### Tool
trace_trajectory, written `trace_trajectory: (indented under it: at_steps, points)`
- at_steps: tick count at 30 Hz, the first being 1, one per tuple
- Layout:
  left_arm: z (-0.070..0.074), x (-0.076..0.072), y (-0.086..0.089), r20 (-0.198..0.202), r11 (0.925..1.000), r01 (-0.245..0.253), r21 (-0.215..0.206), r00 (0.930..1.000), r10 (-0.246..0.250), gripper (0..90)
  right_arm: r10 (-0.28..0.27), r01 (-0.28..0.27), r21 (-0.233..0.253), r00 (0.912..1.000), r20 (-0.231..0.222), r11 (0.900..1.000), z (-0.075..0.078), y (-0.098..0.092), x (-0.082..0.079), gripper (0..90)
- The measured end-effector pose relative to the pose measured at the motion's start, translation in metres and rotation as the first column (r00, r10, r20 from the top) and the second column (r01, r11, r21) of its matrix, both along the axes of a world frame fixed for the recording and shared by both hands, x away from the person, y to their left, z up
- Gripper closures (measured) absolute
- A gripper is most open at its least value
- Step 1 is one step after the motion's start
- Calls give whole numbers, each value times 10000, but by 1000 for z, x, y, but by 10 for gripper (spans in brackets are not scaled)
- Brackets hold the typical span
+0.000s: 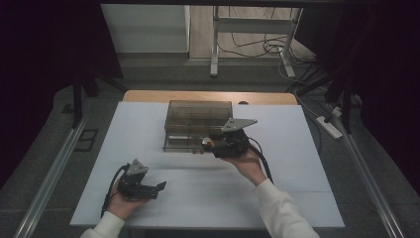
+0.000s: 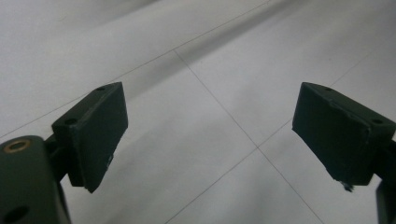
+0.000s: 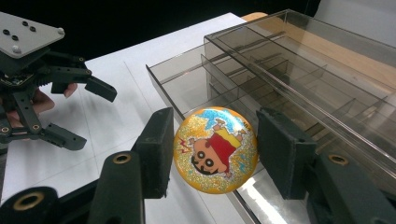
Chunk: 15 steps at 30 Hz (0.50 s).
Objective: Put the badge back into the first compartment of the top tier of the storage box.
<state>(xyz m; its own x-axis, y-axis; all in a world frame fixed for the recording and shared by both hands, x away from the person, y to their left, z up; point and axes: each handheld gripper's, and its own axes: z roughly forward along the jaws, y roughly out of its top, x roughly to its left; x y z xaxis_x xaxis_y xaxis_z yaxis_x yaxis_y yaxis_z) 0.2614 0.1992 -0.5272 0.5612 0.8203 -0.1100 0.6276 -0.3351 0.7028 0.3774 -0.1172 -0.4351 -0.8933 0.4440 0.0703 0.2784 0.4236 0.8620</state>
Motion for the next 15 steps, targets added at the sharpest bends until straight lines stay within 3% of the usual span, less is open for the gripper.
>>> trace_trajectory:
  at_steps: [15]
  points:
    - [0,0,-1,-6,10000,24,27,10000,-24,109,164,-164,139,9999,16,9998,0,14,2,473]
